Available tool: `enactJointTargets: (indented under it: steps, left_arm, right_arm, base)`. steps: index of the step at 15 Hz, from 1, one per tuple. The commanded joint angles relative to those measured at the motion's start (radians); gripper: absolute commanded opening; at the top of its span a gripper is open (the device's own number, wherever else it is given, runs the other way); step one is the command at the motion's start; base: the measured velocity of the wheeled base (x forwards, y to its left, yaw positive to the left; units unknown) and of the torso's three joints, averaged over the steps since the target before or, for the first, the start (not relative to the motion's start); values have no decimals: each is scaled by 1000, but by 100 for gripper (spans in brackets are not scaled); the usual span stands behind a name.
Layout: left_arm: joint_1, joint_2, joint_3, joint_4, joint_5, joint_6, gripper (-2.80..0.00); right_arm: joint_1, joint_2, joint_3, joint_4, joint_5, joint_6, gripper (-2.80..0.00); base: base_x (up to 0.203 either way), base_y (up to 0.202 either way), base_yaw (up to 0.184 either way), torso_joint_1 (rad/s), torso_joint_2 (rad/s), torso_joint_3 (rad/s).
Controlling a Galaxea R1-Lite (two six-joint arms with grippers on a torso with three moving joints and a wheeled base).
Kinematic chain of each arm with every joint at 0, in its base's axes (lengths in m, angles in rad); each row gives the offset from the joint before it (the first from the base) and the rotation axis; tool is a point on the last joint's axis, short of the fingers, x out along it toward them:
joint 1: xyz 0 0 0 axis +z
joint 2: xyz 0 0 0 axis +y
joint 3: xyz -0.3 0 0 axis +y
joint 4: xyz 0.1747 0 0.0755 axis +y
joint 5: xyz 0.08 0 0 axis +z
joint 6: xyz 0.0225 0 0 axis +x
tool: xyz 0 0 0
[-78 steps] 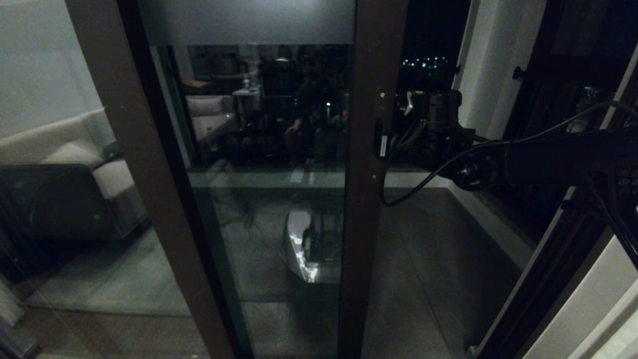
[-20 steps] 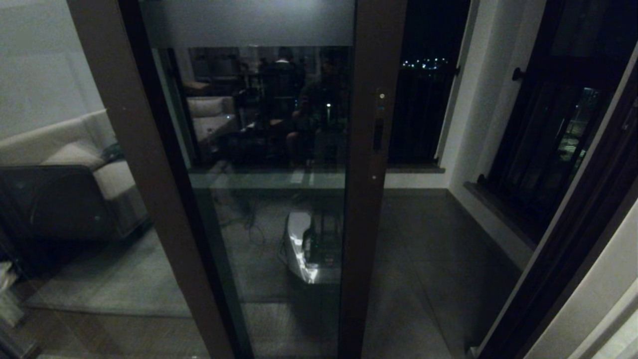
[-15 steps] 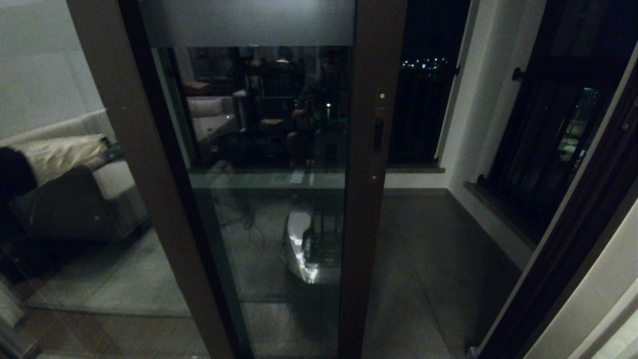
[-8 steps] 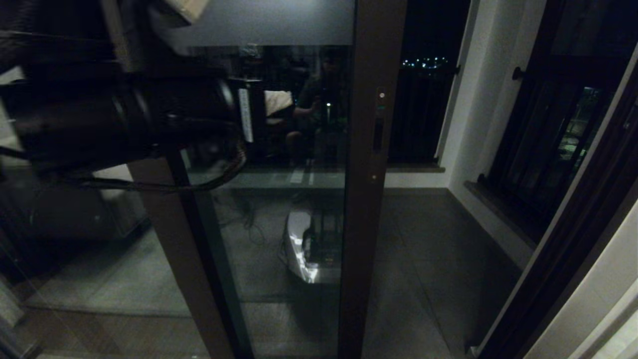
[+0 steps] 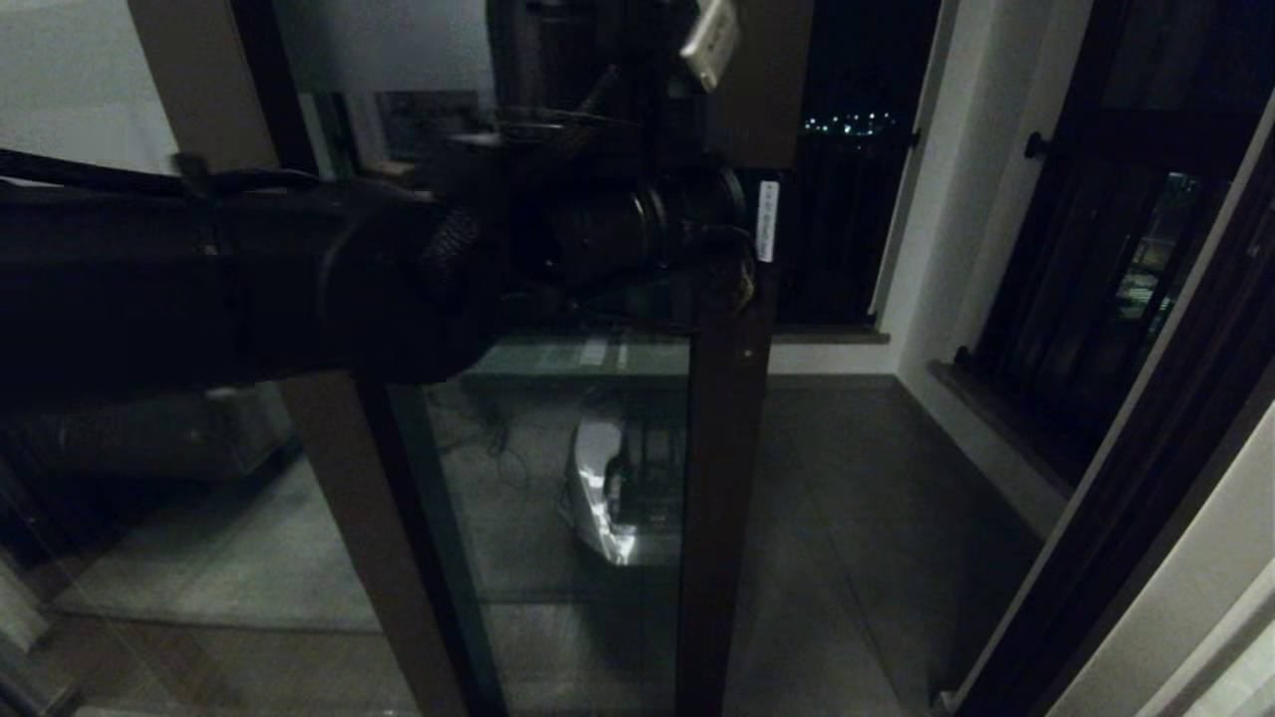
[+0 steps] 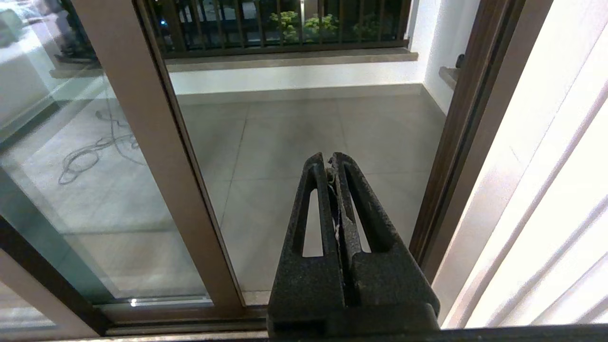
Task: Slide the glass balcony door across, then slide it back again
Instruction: Open the slid door
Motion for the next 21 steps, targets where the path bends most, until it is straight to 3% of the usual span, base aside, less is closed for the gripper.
enactJointTargets:
  steps: [1,4,8,21]
  left_arm:
    - [-32,145,-84,-1,3,-2,-280]
    - [-50,247,-186,-26,16,13,-280]
    - [-50,359,-190,-200,102,65,-280]
    - [72,492,-201,-265,106,69,-280]
  right_arm:
    - [0,2,0,0,0,0,-280]
    - [0,2,0,0,0,0,-280]
    - [0,2,0,0,0,0,-280]
    - [0,2,0,0,0,0,-280]
  base:
    - [0,0,0,0,0,0]
    - [0,0,0,0,0,0]
    - [0,0,0,0,0,0]
    - [0,0,0,0,0,0]
